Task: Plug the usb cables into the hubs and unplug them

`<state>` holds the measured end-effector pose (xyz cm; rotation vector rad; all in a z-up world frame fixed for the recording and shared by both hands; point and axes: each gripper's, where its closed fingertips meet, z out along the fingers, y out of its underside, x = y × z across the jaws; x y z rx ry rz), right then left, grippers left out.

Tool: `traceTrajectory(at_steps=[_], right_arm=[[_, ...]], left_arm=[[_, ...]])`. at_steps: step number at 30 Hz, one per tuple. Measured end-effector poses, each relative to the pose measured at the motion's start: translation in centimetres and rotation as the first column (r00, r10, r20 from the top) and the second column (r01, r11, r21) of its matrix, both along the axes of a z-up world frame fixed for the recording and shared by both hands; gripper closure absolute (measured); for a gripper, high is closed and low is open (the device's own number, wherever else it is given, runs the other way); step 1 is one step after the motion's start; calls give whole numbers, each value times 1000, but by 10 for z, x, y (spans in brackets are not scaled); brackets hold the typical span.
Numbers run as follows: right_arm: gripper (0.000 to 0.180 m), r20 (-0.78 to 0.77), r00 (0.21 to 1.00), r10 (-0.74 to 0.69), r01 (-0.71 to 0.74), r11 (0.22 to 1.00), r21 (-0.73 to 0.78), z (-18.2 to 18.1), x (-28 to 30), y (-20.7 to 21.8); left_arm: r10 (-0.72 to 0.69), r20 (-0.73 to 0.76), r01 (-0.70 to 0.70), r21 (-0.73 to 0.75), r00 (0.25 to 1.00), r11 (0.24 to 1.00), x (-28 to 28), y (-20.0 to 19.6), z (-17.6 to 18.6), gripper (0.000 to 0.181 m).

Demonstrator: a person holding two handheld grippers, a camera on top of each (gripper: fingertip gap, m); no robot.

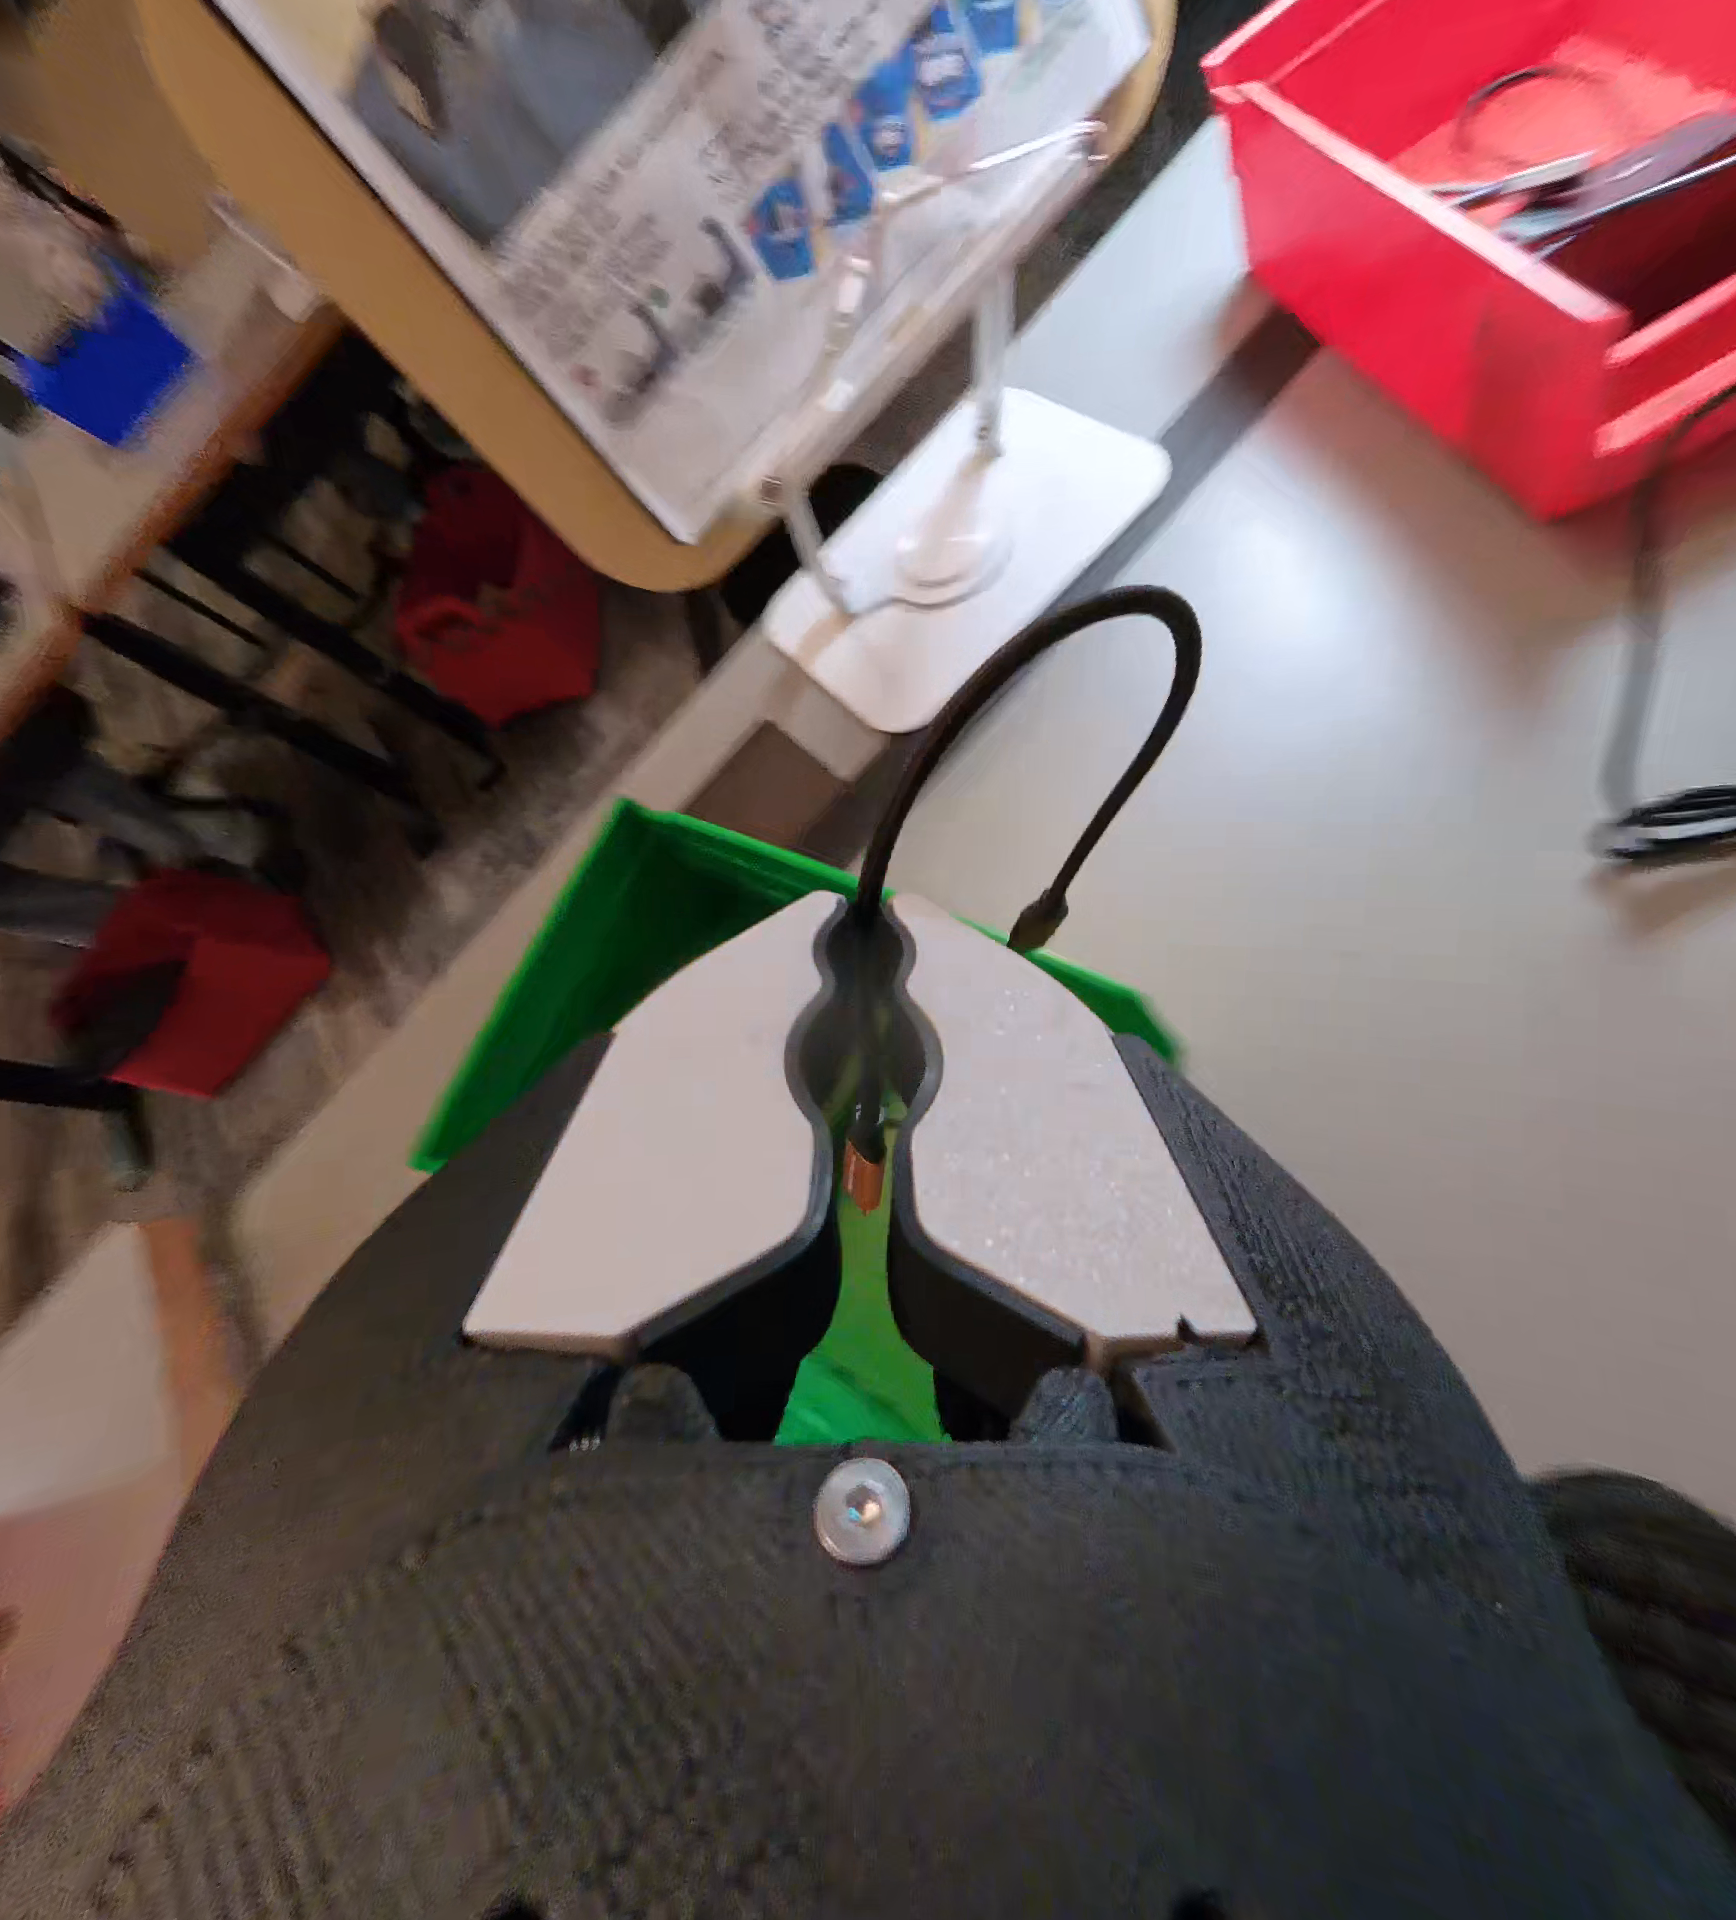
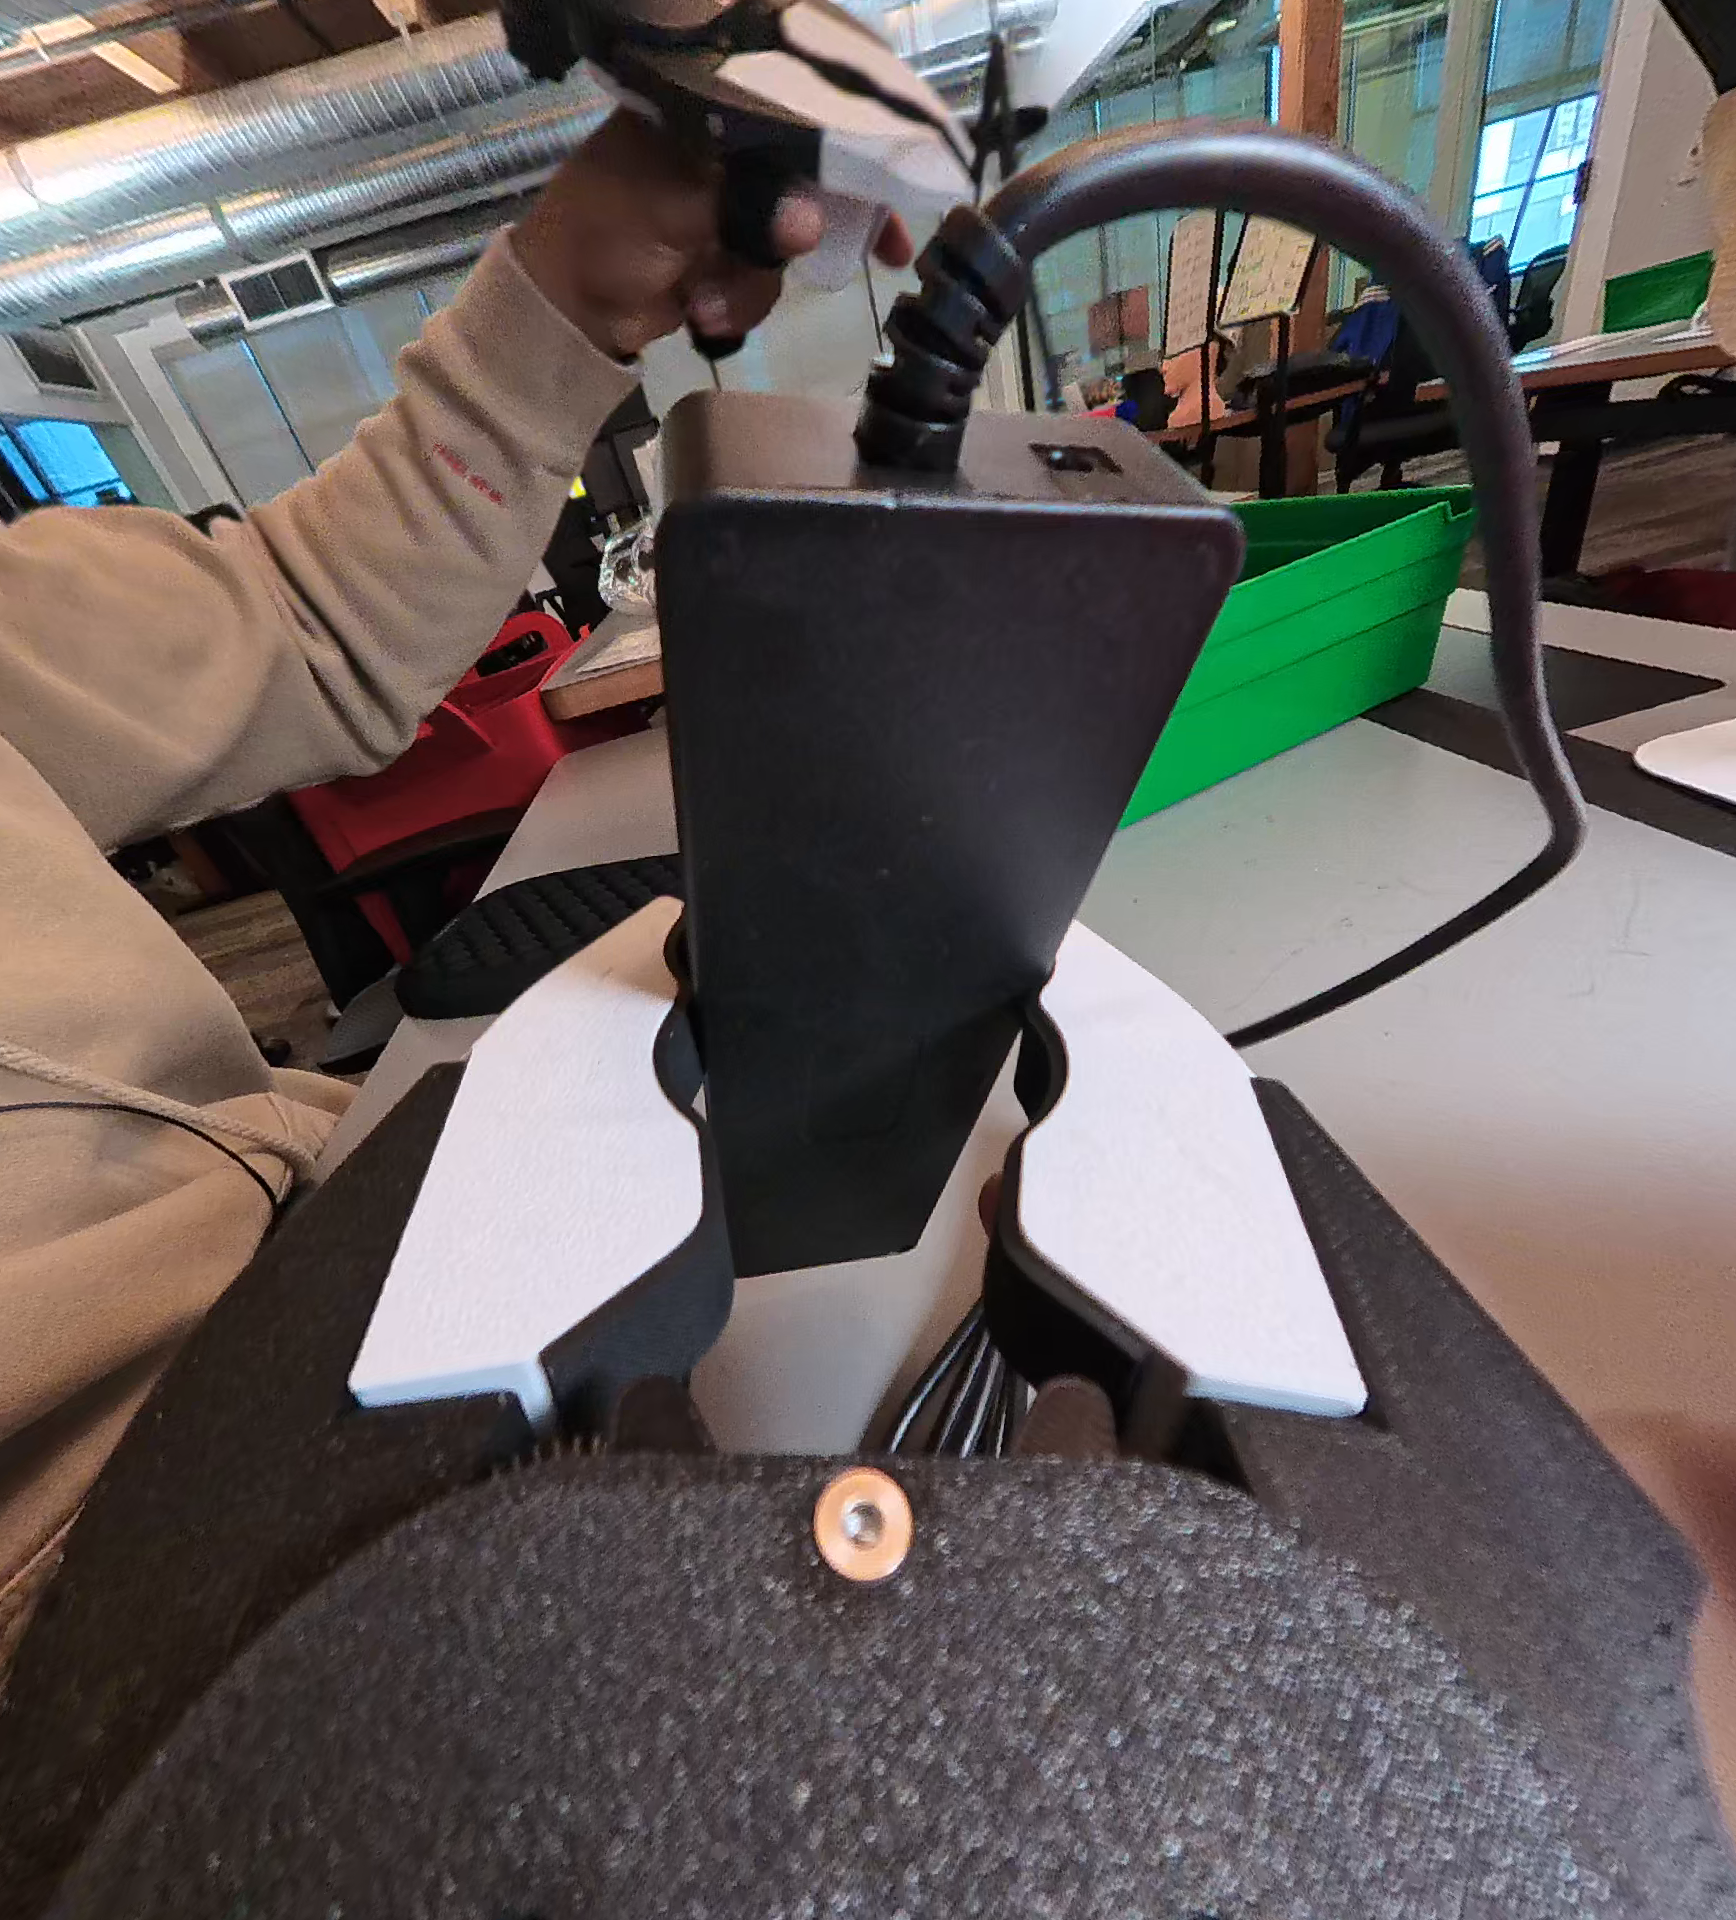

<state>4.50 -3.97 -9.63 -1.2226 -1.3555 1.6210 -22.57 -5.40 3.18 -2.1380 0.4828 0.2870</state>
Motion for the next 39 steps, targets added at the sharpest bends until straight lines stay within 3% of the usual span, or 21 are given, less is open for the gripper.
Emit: traceTrajectory(at_steps=[4,7,11,16,18,21,25,28,33,39], right_arm=[[121,-11,1000,-8,8,1000,-3,2,1,2],[121,-17,1000,-7,7,1000,-10,4,2,3],[122,-17,1000,-9,9,1000,-10,4,2,4],[122,-23,999,-22,22,1000,1,5,3,7],[122,-37,999,-31,31,1000,1,7,4,10],[122,-62,997,-35,35,999,-13,12,7,13],[123,-85,996,-35,34,999,-10,16,9,14],[123,-103,994,-36,35,999,-10,20,11,14],[123,-118,992,-46,44,999,-15,24,14,18],[123,-140,988,-64,62,998,-20,31,21,26]], left_arm=[[-122,265,165,-147,956,975,81,-20,-43,177],[-209,469,350,-236,858,907,135,-38,-93,176],[-135,682,439,-294,718,849,160,-43,-152,177],[-6,809,416,-296,588,860,157,-36,-192,180],[5,806,404,-301,591,864,155,-37,-202,181],[-12,747,373,-318,665,871,150,-40,-214,181],[-163,652,416,-253,740,874,152,-41,-208,177],[-304,583,487,-185,753,854,165,-40,-193,168],[-500,450,617,-158,740,771,196,-43,-192,154],[-628,336,713,-319,702,625,214,-41,-222,142]])
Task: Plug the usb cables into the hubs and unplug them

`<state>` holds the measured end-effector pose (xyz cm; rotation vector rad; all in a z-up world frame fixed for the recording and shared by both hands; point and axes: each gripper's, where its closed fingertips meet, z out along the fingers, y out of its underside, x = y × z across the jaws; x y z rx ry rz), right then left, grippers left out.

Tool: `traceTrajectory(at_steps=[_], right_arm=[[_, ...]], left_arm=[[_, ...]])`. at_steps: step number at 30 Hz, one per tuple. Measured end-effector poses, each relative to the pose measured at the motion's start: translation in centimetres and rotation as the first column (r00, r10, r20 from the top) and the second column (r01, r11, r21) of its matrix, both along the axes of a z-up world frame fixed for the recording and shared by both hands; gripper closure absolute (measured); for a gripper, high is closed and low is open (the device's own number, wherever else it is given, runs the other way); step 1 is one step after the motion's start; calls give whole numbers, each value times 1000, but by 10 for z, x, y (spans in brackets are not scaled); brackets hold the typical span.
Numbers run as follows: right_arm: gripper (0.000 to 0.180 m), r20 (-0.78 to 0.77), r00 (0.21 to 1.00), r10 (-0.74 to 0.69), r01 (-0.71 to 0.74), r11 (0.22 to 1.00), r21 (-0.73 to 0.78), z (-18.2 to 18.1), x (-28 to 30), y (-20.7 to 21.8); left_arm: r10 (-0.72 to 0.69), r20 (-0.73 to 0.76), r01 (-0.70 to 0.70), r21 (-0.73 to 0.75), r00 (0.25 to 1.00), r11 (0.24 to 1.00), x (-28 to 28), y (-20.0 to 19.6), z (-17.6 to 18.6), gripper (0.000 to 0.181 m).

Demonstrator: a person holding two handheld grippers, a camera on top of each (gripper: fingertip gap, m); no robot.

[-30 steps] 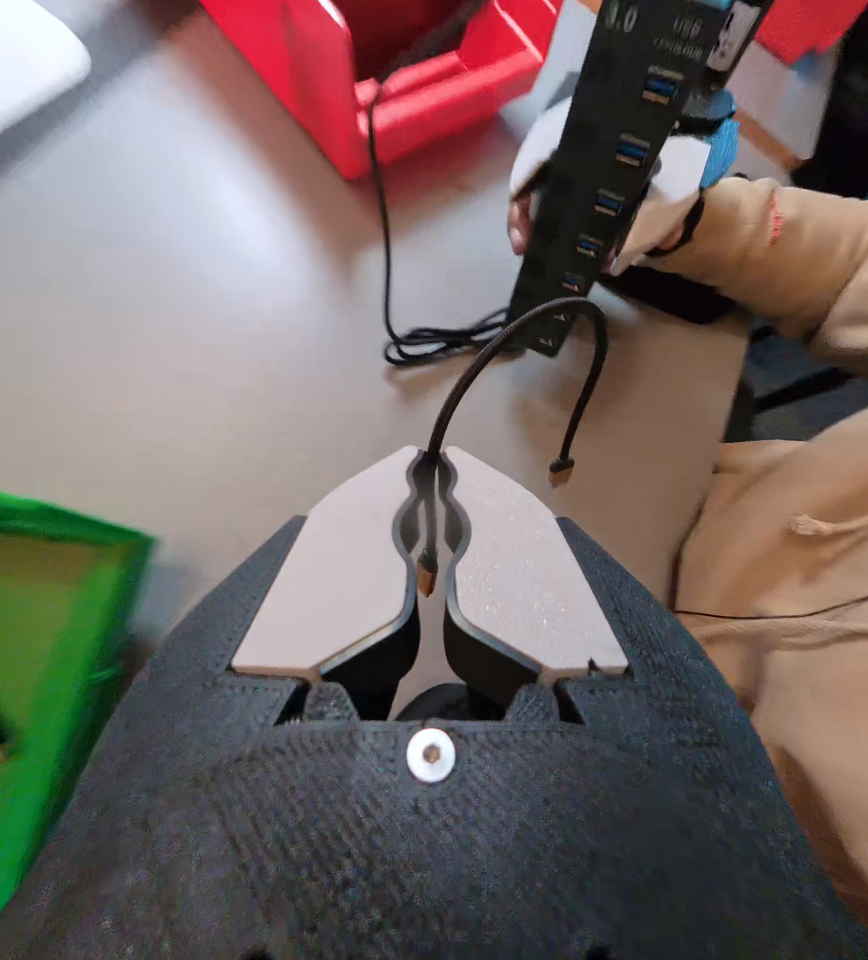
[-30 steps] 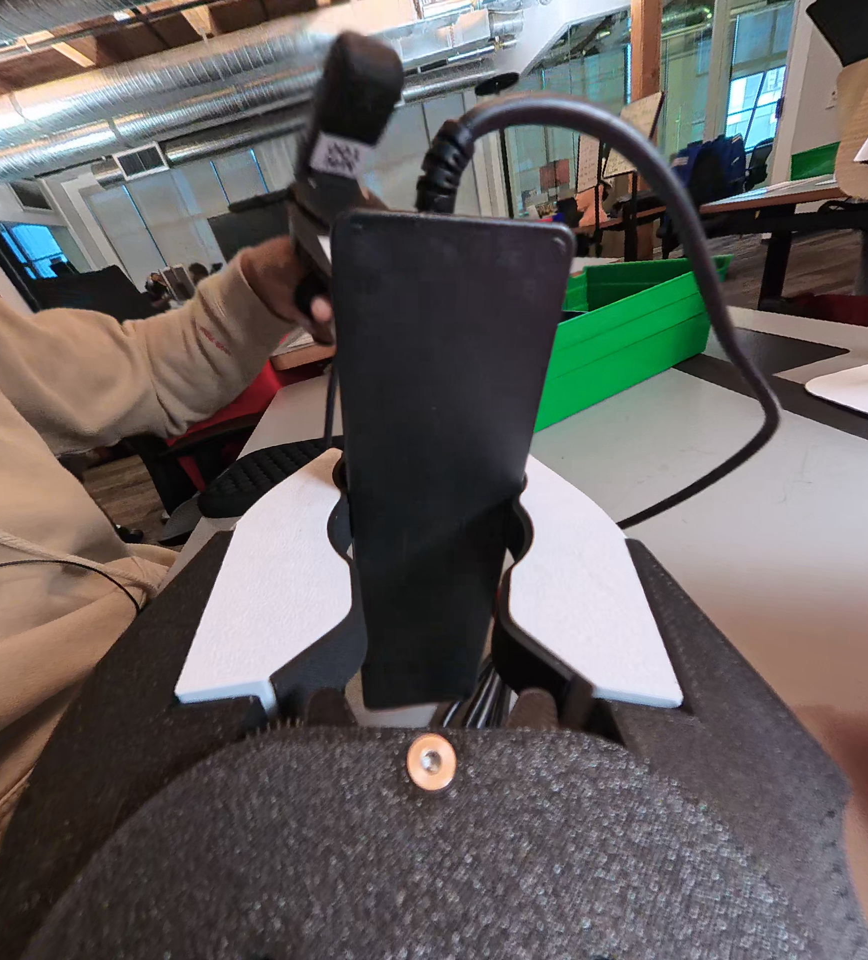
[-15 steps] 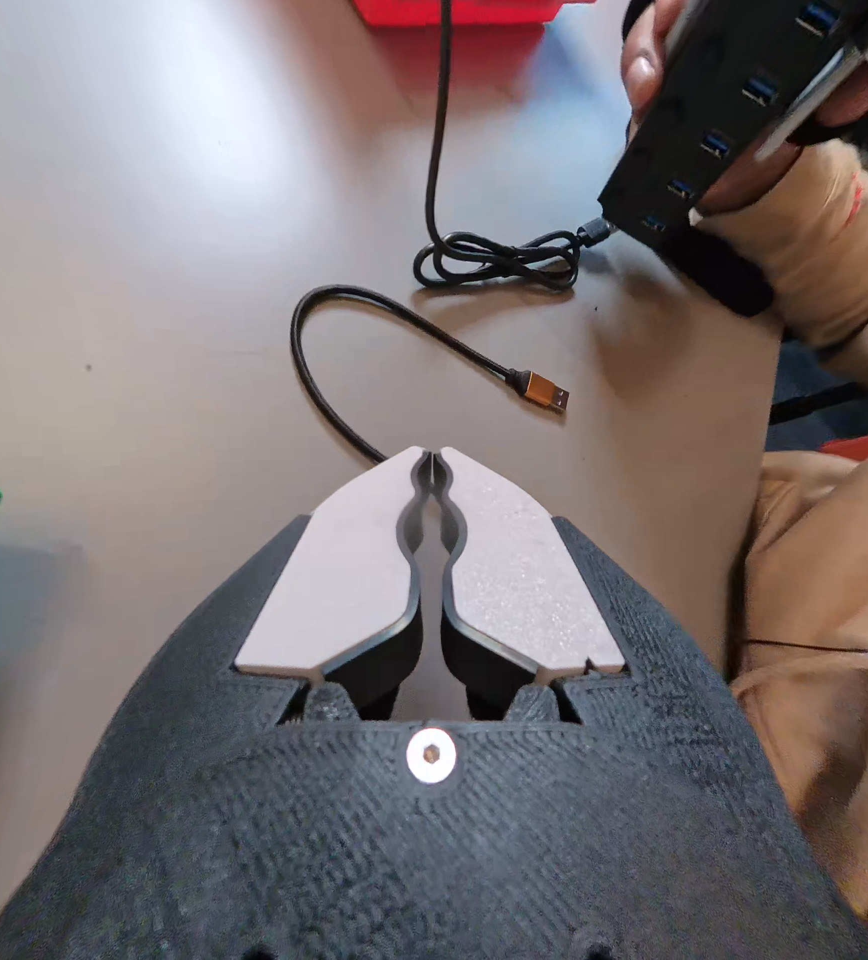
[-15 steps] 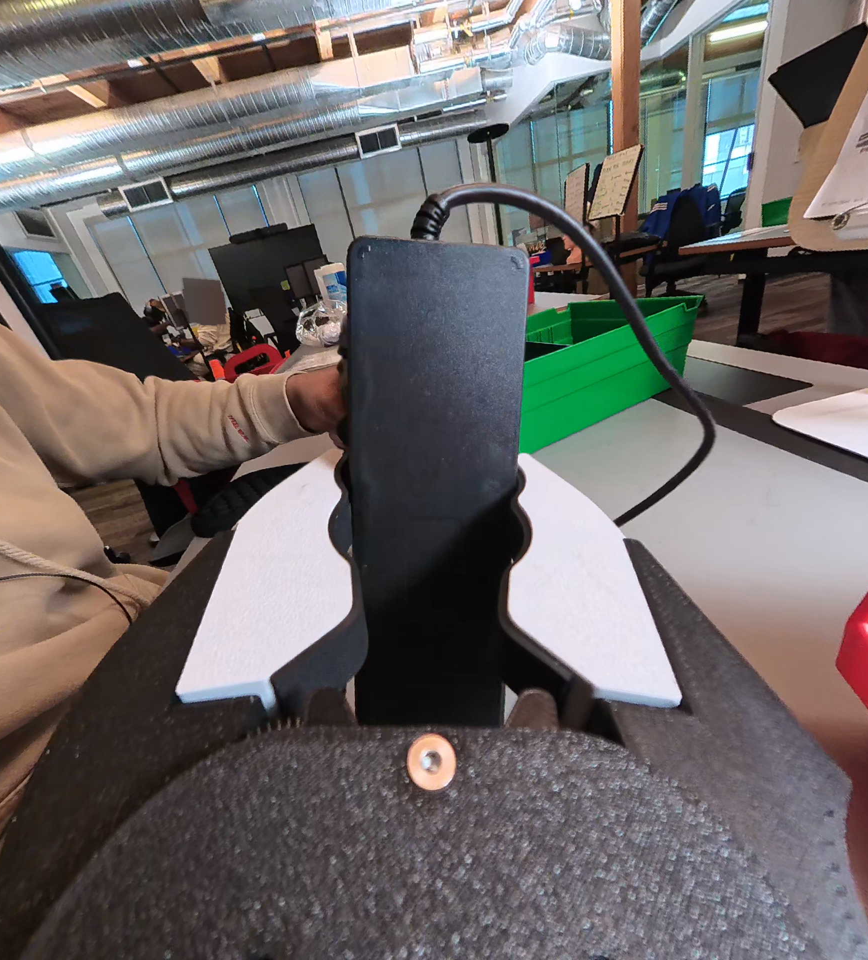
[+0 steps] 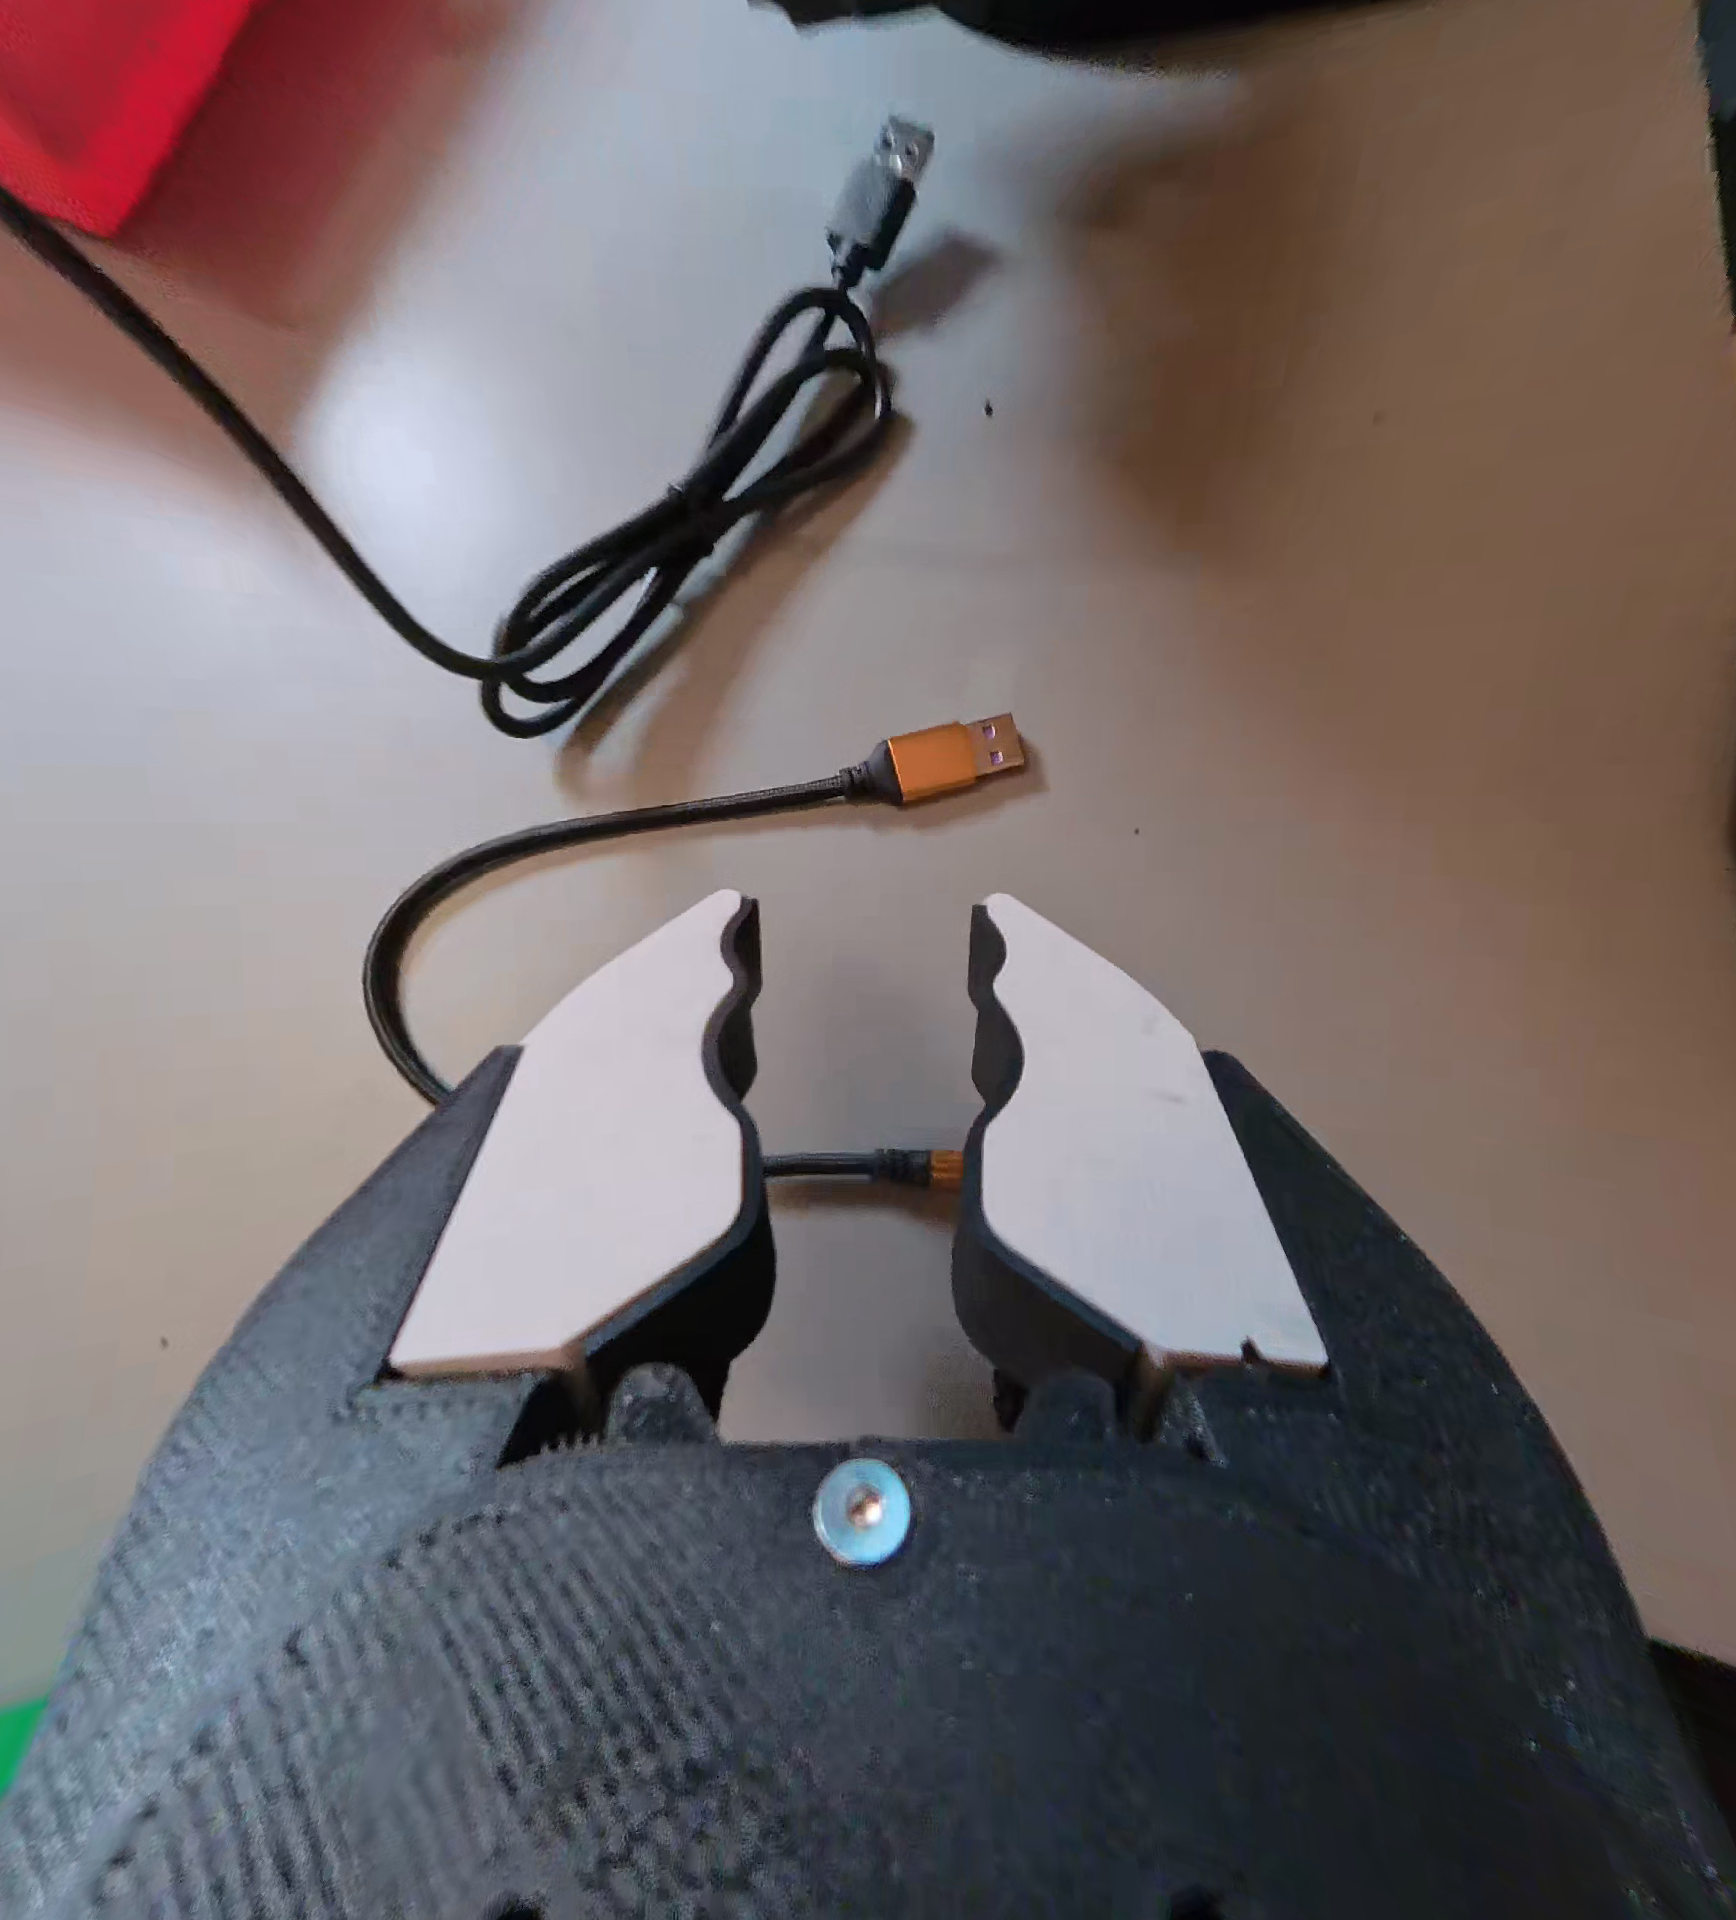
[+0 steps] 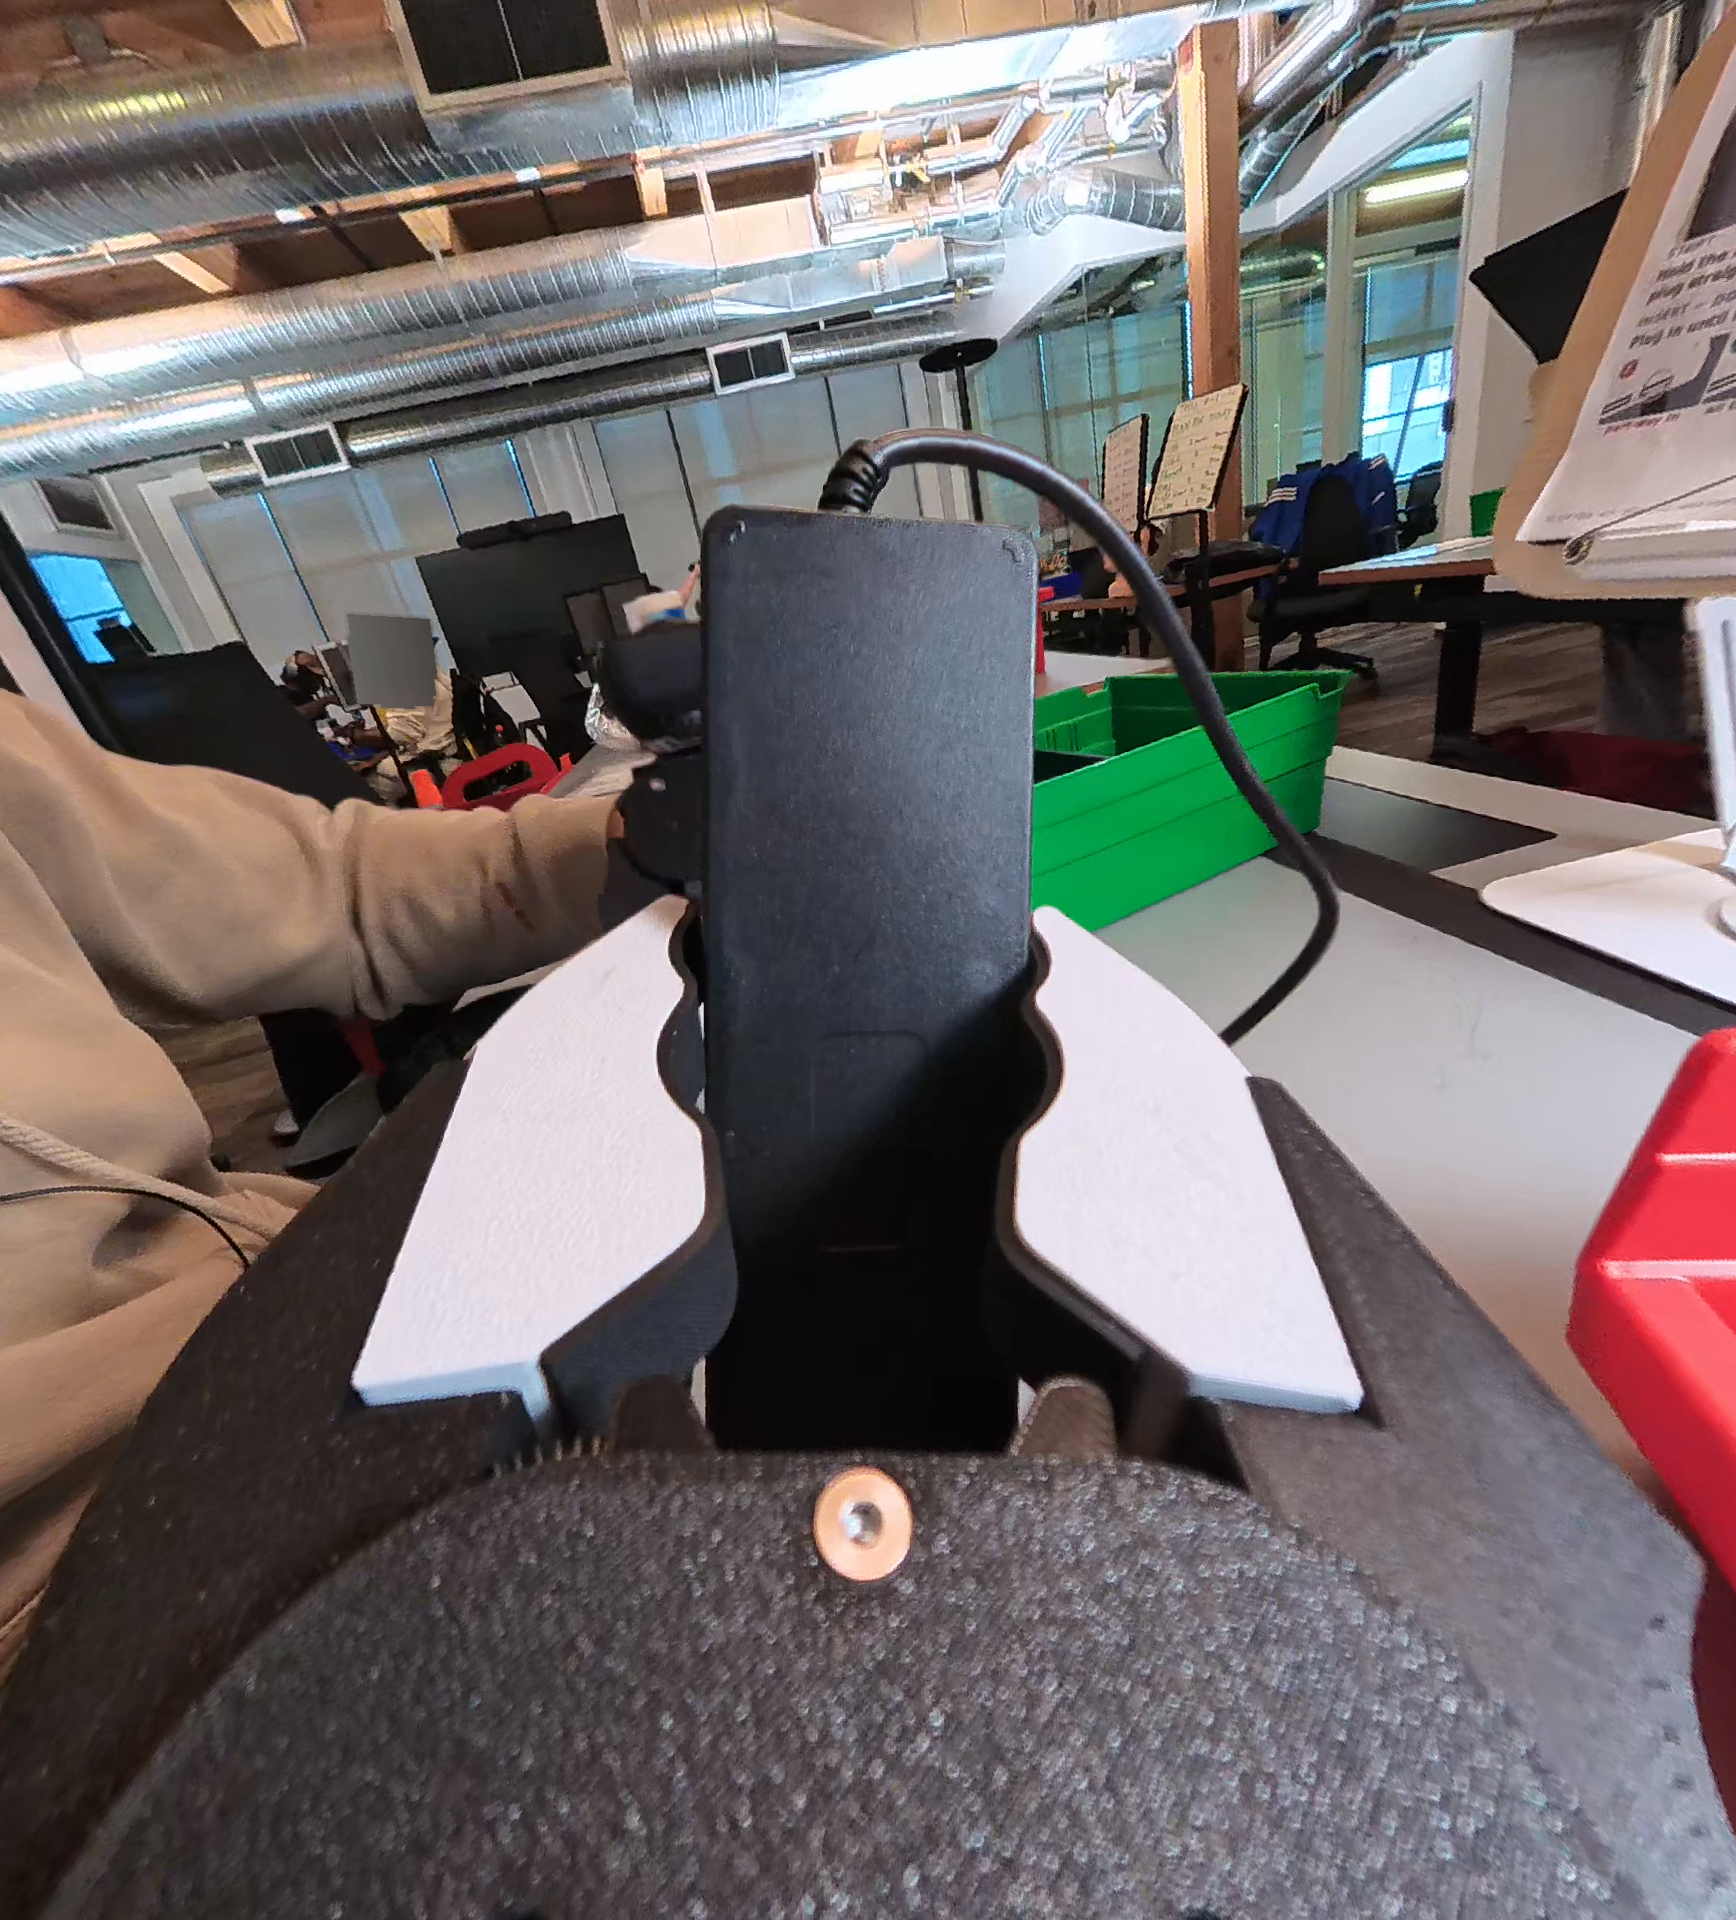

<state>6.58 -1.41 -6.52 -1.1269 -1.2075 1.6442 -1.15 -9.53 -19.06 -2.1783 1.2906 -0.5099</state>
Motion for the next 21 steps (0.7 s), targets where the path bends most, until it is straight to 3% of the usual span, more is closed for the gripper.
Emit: traceTrajectory(at_steps=[11,21], right_arm=[[123,-51,998,-40,40,999,-2,14,18,16],[123,-54,997,-53,53,999,1,16,22,20]], left_arm=[[-240,-169,231,-71,956,970,11,14,-20,133],[-313,-196,308,-59,929,950,20,15,-22,139]])
